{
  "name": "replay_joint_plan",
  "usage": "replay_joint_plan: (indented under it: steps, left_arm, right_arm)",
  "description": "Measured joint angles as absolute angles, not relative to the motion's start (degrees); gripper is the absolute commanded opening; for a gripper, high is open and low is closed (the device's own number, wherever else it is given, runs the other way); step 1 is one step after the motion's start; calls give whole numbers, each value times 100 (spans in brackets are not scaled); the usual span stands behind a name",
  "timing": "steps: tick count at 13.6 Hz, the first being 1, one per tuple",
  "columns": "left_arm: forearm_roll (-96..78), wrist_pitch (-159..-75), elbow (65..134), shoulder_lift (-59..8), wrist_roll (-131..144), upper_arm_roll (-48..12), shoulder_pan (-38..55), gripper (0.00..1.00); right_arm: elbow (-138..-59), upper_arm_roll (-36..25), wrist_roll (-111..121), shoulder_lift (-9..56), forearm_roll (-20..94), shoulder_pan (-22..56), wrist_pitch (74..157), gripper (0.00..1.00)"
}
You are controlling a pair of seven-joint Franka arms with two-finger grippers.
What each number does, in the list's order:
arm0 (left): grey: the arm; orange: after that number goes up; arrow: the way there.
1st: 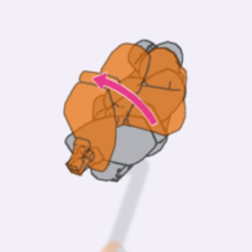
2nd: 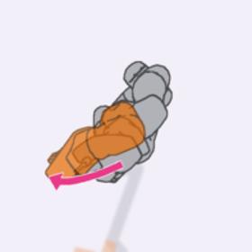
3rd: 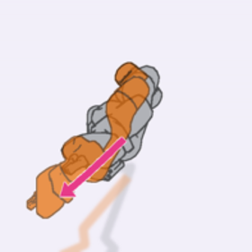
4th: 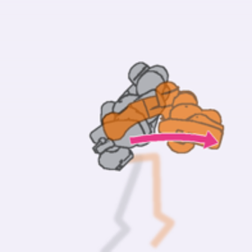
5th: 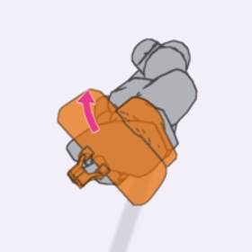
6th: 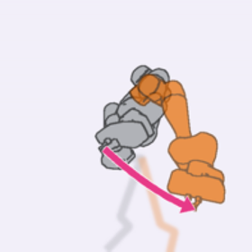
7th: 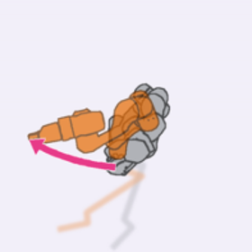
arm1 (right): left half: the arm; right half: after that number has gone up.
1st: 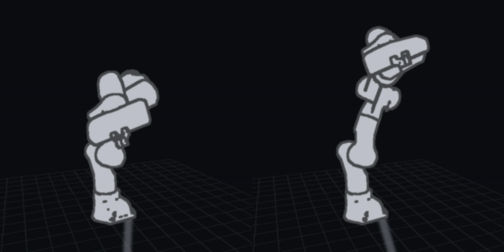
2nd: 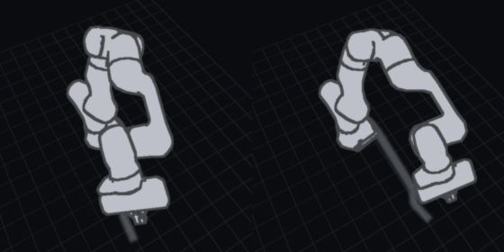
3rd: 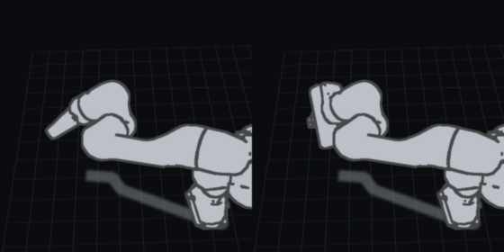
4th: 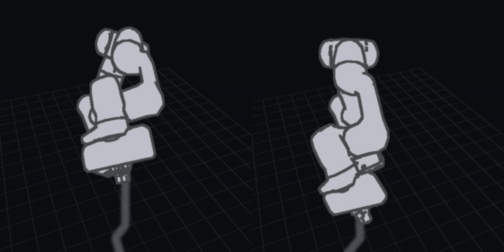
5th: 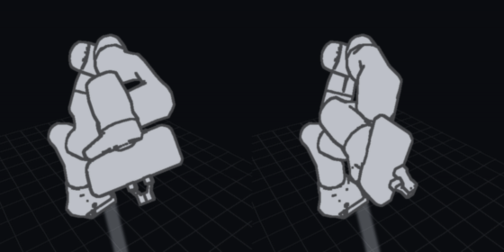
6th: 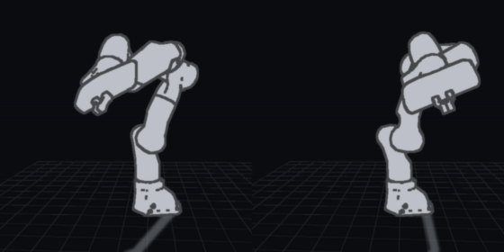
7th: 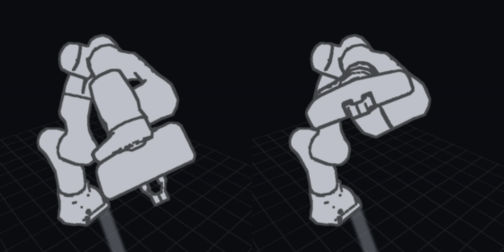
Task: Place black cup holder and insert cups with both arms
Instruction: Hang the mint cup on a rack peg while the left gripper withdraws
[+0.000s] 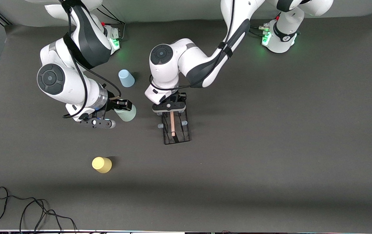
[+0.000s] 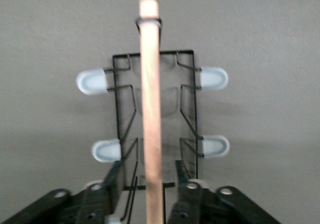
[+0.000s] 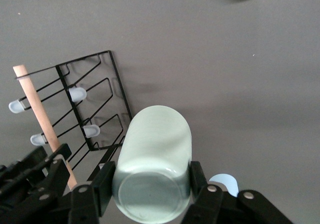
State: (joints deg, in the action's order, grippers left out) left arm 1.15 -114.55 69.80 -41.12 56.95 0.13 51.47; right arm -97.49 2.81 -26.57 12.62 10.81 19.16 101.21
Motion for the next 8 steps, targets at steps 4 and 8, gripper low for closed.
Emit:
replay_joint_plan:
  steps: [4, 8]
  left_arm:
    - [-394, -10786, 7111, -3371, 4573, 55, 4302, 100]
    - [-751, -10608, 8495, -1953, 2994, 81, 2981, 100]
  right_arm:
    - [-9756, 286, -2780, 1317, 1605, 2142, 10119, 5]
    - [-9896, 287, -3412, 1516, 1526, 2890, 10349, 6]
